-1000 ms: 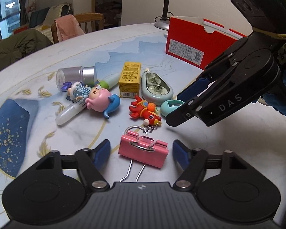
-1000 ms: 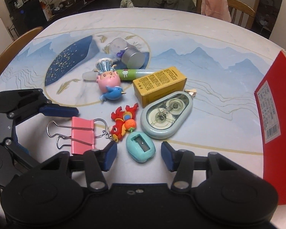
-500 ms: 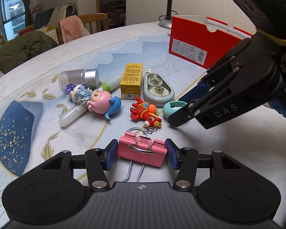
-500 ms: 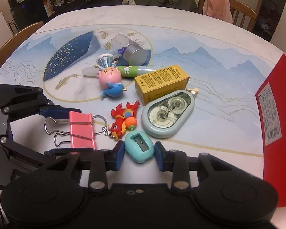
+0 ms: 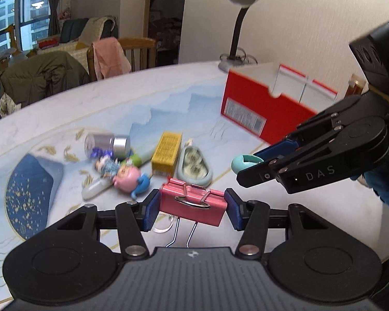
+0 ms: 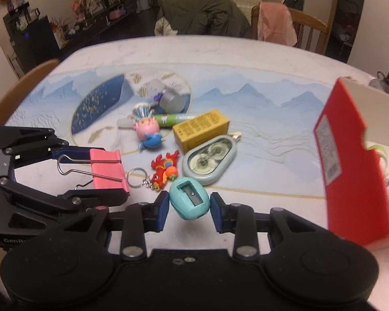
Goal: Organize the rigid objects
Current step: 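Carry the binder clip and sharpener into the red shoebox with both grippers, then open both grippers to release the clip and sharpener in the box, then withdraw both tools from the box back over the remaining items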
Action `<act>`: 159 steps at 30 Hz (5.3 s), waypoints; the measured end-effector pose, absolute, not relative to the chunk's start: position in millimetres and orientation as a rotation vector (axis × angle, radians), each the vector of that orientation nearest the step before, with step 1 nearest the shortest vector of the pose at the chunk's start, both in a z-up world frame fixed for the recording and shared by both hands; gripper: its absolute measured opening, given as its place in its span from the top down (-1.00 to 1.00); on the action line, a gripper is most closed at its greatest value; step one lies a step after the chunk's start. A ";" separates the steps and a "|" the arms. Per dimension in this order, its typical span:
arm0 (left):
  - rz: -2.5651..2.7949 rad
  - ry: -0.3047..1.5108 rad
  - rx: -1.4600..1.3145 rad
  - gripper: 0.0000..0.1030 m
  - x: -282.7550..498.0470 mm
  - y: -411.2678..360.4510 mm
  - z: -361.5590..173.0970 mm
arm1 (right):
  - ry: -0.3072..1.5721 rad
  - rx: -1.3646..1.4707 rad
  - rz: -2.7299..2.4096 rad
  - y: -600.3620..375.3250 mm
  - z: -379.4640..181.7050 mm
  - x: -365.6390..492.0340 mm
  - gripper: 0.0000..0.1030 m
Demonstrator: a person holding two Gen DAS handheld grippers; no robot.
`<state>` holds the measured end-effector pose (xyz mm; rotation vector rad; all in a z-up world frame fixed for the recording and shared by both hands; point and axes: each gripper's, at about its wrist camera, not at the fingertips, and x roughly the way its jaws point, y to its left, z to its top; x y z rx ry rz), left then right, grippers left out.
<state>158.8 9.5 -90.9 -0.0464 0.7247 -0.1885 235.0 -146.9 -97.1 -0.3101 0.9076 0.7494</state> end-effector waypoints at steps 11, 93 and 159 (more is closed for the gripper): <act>-0.186 0.651 -0.069 -0.02 166.8 -29.5 -37.5 | 0.822 -0.243 0.740 -191.8 -45.3 234.0 0.36; -0.248 1.233 -0.070 -0.02 463.7 -309.1 -124.1 | 1.061 -0.241 0.534 -375.4 -116.0 508.5 0.31; 0.007 0.693 -0.163 -0.57 224.2 -137.3 11.8 | 0.663 -0.145 0.707 -327.8 8.3 280.7 -0.89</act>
